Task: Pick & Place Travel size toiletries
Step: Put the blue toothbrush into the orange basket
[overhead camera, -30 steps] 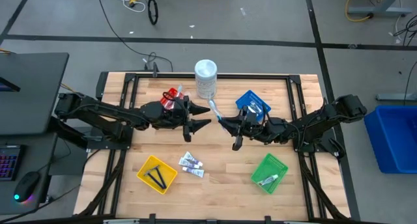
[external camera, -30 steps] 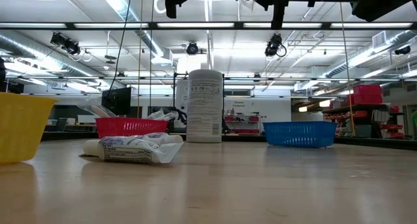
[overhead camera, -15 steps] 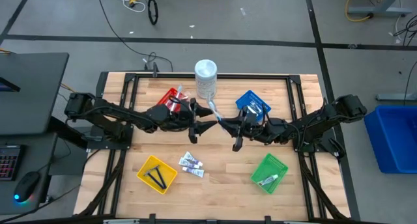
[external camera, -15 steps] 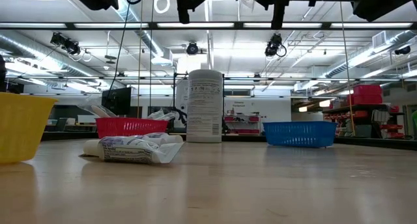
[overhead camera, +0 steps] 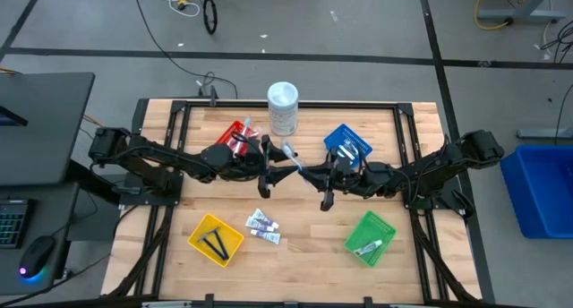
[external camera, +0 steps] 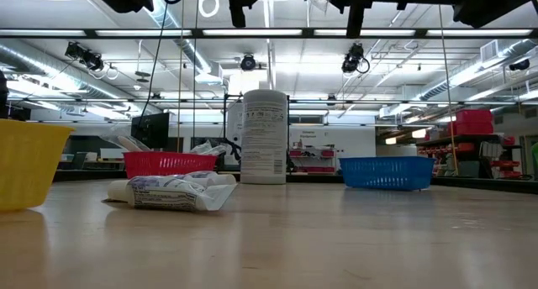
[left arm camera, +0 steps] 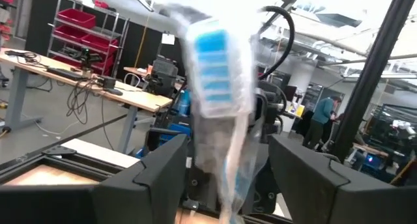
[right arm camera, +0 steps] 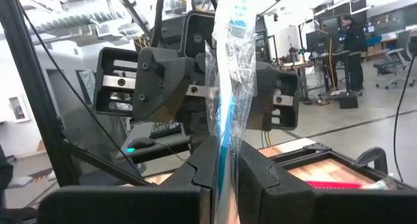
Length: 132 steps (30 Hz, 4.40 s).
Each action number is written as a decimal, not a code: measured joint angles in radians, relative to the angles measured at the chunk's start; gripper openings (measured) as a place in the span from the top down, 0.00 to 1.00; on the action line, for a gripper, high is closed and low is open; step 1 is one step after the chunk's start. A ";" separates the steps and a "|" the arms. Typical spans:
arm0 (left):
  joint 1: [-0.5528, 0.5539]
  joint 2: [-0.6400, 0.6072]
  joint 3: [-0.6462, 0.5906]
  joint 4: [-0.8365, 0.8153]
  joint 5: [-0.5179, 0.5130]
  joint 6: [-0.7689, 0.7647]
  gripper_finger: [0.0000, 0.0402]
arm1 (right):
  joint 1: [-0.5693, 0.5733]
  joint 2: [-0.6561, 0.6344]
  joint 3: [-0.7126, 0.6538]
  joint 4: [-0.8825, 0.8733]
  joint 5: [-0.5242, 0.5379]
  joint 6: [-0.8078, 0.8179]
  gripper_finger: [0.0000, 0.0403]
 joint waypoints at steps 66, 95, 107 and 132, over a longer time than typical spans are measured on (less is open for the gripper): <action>0.020 -0.001 0.000 -0.002 0.034 0.024 0.94 | -0.001 0.000 0.000 0.034 0.000 0.009 0.64; 0.155 -0.259 0.000 -0.694 0.027 0.086 0.93 | -0.001 -0.005 0.000 -0.086 0.007 0.110 0.64; 0.293 -0.368 0.000 -1.012 0.019 0.067 0.92 | 0.000 -0.005 0.000 -0.188 0.008 0.160 0.74; 0.593 -0.379 0.000 -1.372 -0.021 0.057 0.93 | 0.000 -0.005 0.000 -0.289 0.007 0.231 0.84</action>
